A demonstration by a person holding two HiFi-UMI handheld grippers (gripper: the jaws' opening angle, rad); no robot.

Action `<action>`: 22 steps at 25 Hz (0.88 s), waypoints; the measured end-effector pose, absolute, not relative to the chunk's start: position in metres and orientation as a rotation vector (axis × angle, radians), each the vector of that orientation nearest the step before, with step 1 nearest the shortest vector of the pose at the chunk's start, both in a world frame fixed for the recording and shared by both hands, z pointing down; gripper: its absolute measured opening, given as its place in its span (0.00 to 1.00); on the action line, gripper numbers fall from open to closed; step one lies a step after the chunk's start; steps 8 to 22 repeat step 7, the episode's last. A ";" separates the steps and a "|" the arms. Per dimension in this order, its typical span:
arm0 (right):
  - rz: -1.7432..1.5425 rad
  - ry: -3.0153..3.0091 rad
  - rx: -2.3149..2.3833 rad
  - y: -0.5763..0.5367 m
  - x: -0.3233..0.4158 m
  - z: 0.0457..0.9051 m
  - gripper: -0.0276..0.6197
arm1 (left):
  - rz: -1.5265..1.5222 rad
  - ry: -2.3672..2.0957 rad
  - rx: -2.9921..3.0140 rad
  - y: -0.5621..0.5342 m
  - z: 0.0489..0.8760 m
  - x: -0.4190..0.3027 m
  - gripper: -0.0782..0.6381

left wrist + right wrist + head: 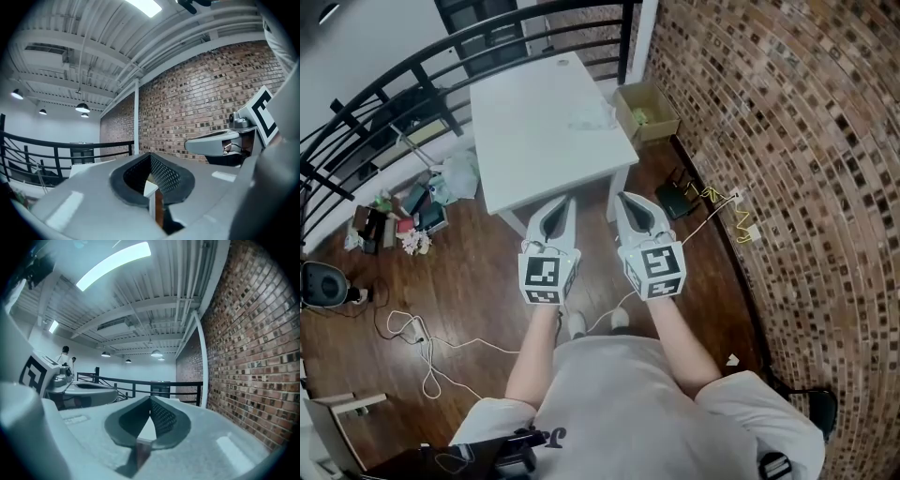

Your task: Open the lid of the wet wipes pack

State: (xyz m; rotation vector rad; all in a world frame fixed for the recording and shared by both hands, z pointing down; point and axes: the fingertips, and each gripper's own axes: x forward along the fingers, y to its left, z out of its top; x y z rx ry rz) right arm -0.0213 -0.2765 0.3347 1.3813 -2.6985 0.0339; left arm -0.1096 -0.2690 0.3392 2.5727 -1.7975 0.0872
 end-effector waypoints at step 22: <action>0.003 -2.713 1.375 -0.272 -0.024 0.332 0.03 | 0.100 -1.802 2.565 -0.260 0.344 -0.111 0.13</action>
